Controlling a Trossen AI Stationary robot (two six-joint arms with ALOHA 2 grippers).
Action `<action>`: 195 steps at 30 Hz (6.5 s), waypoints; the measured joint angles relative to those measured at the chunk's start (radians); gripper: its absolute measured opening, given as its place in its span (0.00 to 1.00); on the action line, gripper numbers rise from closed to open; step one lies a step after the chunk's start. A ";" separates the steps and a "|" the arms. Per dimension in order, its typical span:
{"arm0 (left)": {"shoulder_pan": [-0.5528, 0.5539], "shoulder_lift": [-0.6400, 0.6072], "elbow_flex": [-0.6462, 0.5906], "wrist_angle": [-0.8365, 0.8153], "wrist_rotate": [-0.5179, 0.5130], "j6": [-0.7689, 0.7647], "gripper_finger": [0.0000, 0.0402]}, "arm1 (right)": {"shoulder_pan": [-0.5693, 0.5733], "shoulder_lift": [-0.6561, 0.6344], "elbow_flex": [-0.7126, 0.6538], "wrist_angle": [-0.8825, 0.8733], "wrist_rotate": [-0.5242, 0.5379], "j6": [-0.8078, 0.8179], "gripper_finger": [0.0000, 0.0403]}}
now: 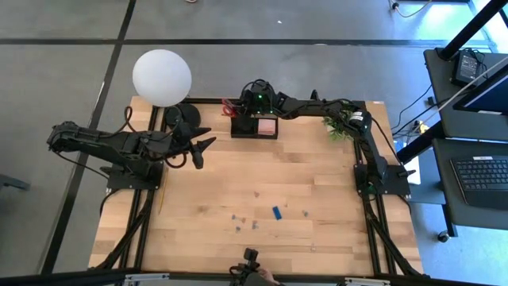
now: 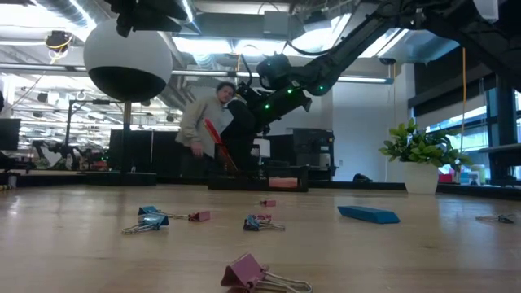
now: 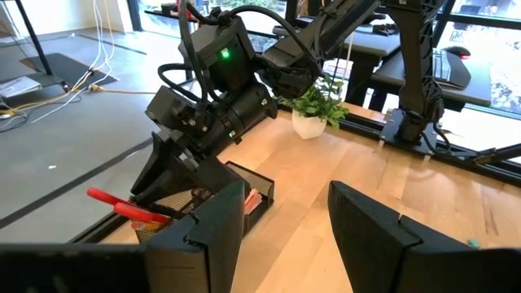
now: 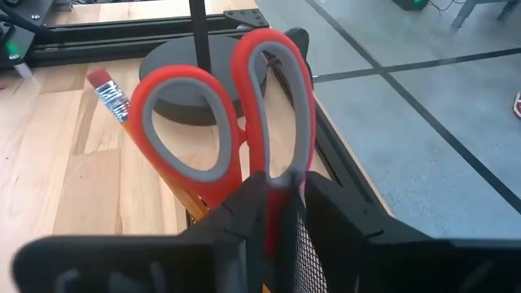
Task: Pick and place office supplies into organizer
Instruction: Put the black pen into the black desk organizer, then put the yellow pencil into the black desk organizer
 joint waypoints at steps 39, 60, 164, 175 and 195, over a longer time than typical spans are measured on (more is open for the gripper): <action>-0.028 0.106 0.002 -0.285 0.265 -0.278 0.43 | 0.005 -0.401 0.001 -0.861 0.000 -0.023 0.60; 0.017 0.270 0.002 -0.986 0.468 -1.101 0.43 | 0.005 -0.400 0.000 -0.750 0.000 -0.026 0.60; -0.429 0.625 -0.029 -0.941 0.992 -1.648 0.29 | 0.005 -0.399 0.000 -0.703 -0.001 -0.022 0.60; -0.431 0.625 -0.130 -0.807 0.996 -1.668 0.23 | 0.005 -0.399 0.000 -0.703 -0.001 -0.023 0.60; -0.431 0.625 -0.130 -0.811 0.968 -1.760 0.01 | 0.005 -0.399 0.000 -0.670 -0.001 -0.026 0.60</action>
